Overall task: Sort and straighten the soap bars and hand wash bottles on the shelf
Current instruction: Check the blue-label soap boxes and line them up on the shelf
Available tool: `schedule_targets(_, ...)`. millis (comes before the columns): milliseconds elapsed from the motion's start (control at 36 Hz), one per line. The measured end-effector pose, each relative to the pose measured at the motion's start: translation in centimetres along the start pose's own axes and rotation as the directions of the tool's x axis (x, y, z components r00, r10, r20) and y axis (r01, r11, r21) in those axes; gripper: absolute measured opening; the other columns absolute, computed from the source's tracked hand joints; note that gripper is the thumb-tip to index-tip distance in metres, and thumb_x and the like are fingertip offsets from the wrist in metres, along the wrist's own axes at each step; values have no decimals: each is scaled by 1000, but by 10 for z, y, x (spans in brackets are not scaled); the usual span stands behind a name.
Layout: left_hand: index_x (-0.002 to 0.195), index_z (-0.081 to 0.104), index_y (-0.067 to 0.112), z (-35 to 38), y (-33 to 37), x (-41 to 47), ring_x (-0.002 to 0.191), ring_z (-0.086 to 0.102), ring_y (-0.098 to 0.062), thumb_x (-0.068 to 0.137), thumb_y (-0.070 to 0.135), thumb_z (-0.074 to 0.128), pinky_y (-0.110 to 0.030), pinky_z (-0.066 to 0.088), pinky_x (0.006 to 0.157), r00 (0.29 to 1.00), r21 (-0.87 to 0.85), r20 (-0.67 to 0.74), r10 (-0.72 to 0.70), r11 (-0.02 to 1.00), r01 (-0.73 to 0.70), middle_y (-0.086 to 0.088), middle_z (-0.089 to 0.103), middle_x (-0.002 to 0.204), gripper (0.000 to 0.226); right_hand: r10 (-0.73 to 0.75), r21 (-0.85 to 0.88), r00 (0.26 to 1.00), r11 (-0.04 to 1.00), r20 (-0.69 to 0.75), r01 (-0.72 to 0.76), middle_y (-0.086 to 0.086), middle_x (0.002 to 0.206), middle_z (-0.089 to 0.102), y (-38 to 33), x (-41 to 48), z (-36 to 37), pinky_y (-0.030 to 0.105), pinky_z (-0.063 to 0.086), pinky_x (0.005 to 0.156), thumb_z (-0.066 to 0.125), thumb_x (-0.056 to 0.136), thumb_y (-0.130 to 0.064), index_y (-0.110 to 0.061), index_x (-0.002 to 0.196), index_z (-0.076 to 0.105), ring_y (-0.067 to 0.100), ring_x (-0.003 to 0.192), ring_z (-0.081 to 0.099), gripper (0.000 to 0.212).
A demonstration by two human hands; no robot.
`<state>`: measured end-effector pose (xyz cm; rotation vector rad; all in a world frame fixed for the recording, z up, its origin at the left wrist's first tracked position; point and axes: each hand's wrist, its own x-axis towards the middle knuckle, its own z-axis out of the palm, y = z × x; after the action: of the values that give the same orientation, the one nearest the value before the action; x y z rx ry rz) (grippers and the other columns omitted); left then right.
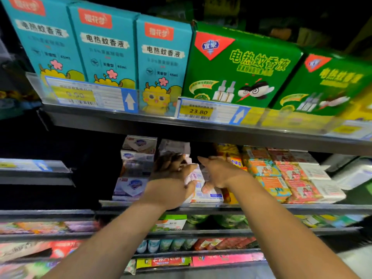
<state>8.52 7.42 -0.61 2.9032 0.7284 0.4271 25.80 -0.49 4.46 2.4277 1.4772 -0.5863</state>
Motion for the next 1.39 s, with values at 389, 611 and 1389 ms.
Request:
schedule_targets(389,118,66,23,6,4,-1,115,53,-39,80,59,42,-58,45,97,996,26,-23,-84,996,85,-13,58,125,58,26,34,1000,999,-2,-26,11,152,45,-10,-4,-10,39,37,104,92,67,-34,-12,155,22,32,140,41,115)
schedule_targets(611,121,66,16,10,2,1,116,55,-41,78,61,41,-62,44,98,996,-2,-72,-48,999,48,-16,60,125,67,52,24,987,999,-152,-49,8,145,52,-7,-8,-1,55,34,111,96,57,-40,-20,152,32,34,136,43,116)
schedule_targets(1389,145,47,28,-1,5,6,132,47,-30,80,67,33,-48,35,111,988,-5,63,-140,990,141,-1,43,154,77,330,896,833,158,-443,414,12,83,54,31,-88,55,38,44,64,88,63,-34,-23,89,58,23,73,57,41)
